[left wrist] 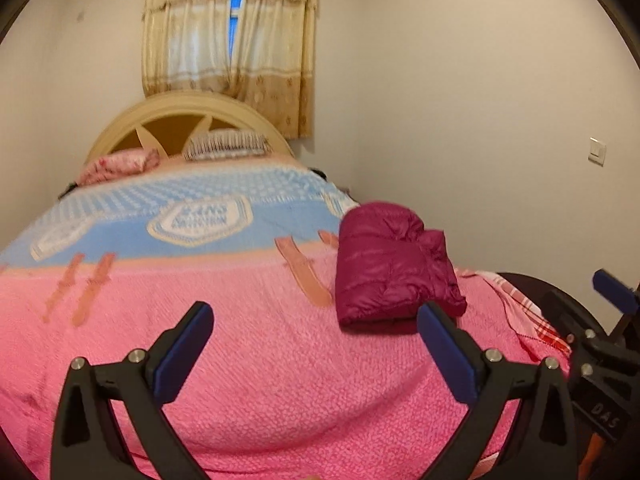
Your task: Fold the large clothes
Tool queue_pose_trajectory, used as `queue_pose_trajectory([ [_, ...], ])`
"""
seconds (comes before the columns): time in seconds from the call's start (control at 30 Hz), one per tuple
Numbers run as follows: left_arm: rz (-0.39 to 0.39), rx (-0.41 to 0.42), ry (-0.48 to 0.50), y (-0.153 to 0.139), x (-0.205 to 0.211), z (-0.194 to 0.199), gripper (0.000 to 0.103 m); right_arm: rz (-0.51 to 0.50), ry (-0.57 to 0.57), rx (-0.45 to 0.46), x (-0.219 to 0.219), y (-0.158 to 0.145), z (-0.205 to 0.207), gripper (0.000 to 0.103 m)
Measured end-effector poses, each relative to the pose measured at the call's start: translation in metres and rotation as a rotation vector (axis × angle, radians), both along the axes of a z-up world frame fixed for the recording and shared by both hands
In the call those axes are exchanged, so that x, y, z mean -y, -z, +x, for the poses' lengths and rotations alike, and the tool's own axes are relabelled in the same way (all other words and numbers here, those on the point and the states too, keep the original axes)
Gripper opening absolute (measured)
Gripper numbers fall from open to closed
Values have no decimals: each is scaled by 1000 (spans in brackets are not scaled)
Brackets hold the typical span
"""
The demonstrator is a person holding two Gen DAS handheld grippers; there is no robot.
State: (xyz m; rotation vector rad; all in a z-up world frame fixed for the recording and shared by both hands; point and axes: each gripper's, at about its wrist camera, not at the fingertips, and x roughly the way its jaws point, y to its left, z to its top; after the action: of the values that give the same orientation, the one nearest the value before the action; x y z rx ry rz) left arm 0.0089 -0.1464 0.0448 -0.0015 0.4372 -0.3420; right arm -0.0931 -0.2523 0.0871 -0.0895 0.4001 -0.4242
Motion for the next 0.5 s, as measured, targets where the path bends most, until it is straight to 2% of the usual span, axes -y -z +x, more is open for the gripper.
queue_pose_trajectory([
  [0.2,-53,120,0,-27,-12,-25,103,-8,-22,70,-10,-18,-16,87],
  [0.5,-66,207,6,-42,-13,-42,103,-29,-24,151,-22,-35,-32,88],
])
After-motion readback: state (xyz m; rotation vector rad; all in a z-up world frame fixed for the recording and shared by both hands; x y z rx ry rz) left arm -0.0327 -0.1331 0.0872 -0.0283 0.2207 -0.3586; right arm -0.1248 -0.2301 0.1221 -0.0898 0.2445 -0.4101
